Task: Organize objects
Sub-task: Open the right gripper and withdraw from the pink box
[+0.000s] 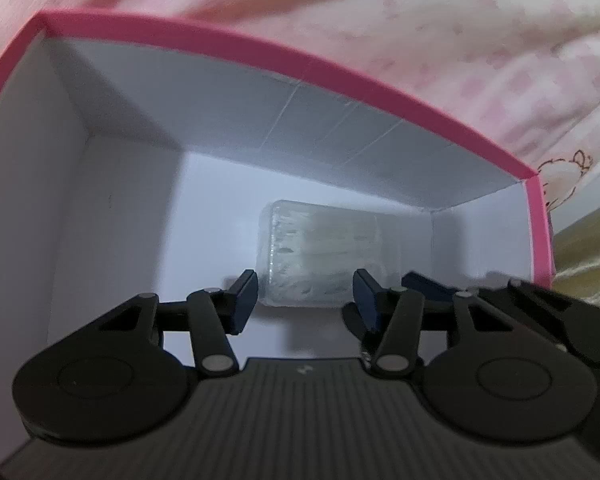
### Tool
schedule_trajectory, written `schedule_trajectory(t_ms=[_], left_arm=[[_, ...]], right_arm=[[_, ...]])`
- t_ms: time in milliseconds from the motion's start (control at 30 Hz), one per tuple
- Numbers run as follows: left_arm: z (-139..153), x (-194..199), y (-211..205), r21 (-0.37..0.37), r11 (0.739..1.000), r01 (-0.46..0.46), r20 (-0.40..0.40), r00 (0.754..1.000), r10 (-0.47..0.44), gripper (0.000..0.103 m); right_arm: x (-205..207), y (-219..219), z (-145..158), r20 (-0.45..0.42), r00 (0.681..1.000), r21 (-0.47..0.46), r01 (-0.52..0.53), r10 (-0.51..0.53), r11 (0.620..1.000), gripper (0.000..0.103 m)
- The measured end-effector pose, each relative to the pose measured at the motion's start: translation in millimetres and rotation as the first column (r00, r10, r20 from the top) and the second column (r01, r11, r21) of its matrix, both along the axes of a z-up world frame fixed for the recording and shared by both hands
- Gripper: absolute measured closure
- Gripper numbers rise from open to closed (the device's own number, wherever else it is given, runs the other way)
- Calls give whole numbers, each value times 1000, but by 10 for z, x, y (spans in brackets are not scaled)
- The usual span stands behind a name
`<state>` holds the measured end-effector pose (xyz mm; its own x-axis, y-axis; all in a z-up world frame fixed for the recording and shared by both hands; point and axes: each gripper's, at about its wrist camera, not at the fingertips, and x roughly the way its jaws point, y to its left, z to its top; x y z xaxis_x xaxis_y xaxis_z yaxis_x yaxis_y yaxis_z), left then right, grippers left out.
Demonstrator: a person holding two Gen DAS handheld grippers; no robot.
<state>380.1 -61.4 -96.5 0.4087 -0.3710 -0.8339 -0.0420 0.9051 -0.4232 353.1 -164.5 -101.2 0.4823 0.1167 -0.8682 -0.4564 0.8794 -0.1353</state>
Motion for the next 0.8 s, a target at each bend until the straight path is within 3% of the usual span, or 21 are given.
schedule_trajectory(t_ms=[133, 233, 333, 533, 733, 800], left_arm=[[-16, 16, -21, -98, 995, 4, -8, 1000, -5, 65], [10, -5, -85, -107, 994, 18, 12, 1000, -16, 67], [87, -45, -99, -72, 997, 27, 53, 998, -23, 67], [428, -255, -27, 79, 993, 84, 133, 987, -94, 63], [915, -657, 160, 108, 985, 136, 170, 973, -153, 51], [1069, -822, 130, 132, 979, 153, 171, 970, -175, 48]], right_arm=[[-75, -22, 43, 33, 999, 4, 6, -6, 1000, 74], [-103, -20, 32, 48, 999, -23, 15, -14, 1000, 75], [-170, -84, 27, 52, 998, -4, 32, -32, 999, 74], [-548, -341, 312, 27, 999, 156, 34, -39, 987, 67], [-937, -394, 742, 15, 999, 235, 36, -41, 971, 60], [-852, -347, 938, 14, 999, 244, 42, -47, 969, 55]])
